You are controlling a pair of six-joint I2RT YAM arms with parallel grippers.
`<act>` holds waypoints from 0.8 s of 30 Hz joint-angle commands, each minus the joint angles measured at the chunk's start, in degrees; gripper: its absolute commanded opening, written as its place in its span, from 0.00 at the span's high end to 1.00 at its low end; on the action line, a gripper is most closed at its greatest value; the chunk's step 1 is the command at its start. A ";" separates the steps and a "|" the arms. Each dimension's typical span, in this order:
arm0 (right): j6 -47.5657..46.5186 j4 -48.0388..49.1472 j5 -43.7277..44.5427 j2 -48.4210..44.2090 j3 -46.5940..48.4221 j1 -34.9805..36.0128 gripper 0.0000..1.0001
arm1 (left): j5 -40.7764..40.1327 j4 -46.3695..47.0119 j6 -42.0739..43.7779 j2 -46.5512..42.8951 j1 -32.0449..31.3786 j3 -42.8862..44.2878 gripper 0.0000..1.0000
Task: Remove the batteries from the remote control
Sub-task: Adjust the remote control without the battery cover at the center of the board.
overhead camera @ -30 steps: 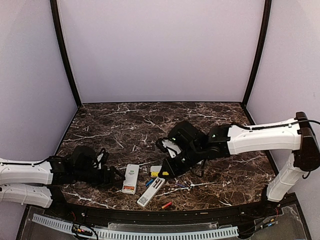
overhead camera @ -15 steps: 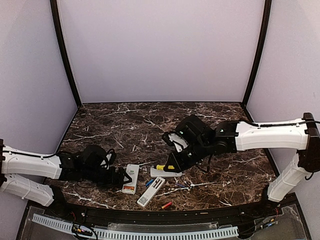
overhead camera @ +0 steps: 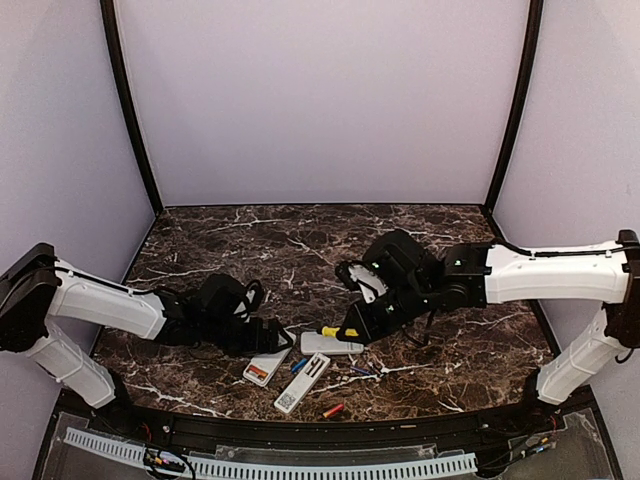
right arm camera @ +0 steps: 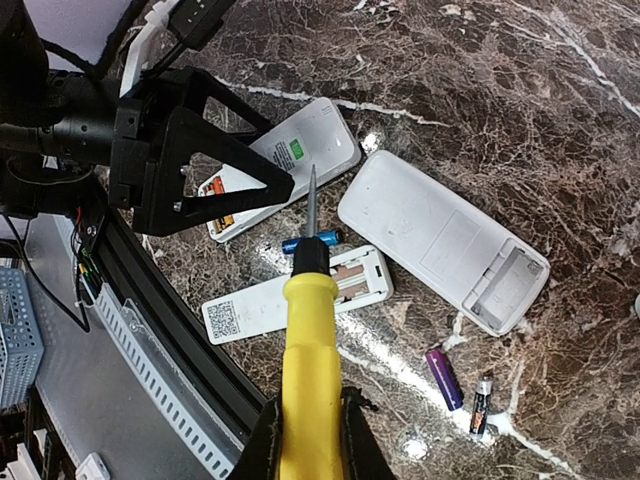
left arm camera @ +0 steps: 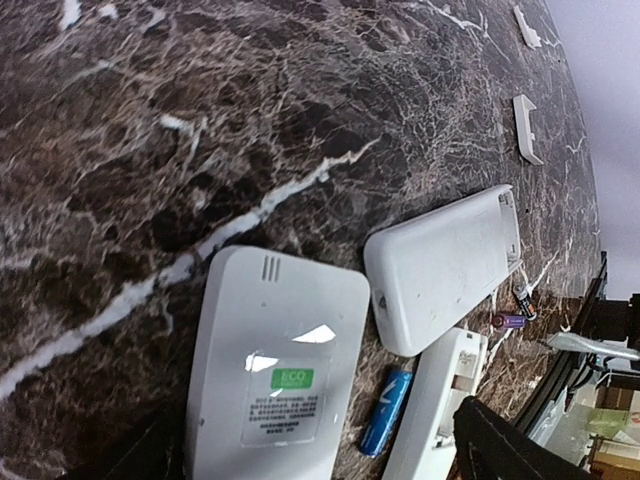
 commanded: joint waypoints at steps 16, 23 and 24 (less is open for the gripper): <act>1.39 0.22 1.07 -1.26 -0.50 -0.48 1.00 | 11.66 7.58 14.13 4.17 -0.26 2.38 0.11; -0.54 -1.41 0.00 1.30 1.79 -0.21 1.00 | -2.97 -5.01 7.37 -7.38 -0.25 0.88 0.08; -0.66 -1.09 -0.58 1.76 2.00 -0.06 1.00 | -4.71 -8.22 5.20 -8.55 -0.27 0.61 0.07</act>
